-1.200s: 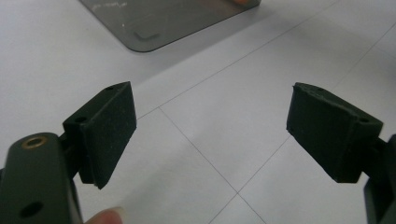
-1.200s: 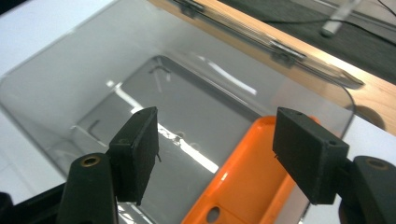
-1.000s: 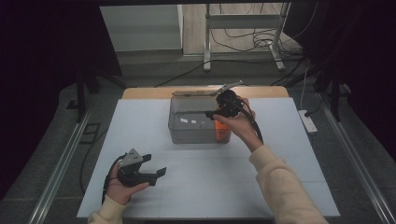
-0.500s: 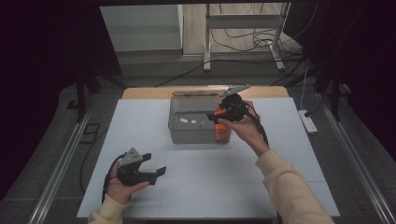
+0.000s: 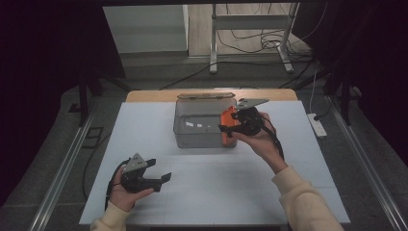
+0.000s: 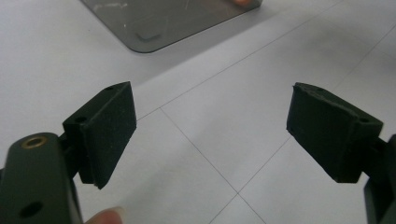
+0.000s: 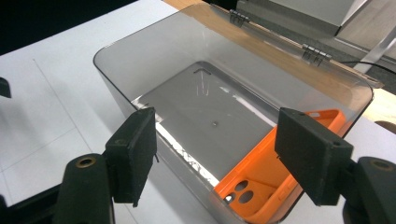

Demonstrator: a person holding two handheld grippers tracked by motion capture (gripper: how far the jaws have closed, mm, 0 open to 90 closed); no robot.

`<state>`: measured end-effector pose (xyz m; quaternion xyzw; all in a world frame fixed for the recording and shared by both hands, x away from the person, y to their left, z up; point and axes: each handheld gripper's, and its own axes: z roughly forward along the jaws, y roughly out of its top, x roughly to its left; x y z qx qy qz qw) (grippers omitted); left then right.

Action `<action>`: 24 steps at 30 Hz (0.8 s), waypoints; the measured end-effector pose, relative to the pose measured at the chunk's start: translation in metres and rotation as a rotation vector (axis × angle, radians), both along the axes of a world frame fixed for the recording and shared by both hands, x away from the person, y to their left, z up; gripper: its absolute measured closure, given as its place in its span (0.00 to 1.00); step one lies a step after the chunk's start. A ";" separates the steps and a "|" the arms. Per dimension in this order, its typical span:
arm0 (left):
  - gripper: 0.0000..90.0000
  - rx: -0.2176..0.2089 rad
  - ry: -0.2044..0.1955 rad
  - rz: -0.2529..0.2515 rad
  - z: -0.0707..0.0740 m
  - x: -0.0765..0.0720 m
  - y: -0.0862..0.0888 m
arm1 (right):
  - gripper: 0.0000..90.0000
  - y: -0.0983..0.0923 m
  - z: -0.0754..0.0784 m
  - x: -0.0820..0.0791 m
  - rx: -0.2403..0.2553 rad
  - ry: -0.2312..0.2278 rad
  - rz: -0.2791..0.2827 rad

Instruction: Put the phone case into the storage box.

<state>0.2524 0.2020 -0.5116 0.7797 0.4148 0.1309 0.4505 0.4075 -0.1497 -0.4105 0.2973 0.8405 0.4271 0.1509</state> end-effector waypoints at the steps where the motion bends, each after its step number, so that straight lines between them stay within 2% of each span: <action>1: 0.18 -0.002 0.002 0.001 0.000 0.000 0.000 | 0.33 -0.001 -0.001 -0.001 -0.002 -0.002 -0.001; 16: 0.18 0.001 0.006 0.003 -0.002 0.000 0.001 | 0.33 -0.015 -0.015 -0.016 0.030 0.002 0.028; 24: 0.18 0.001 0.006 0.004 -0.002 0.000 0.001 | 0.32 -0.029 -0.020 -0.032 0.051 -0.005 0.042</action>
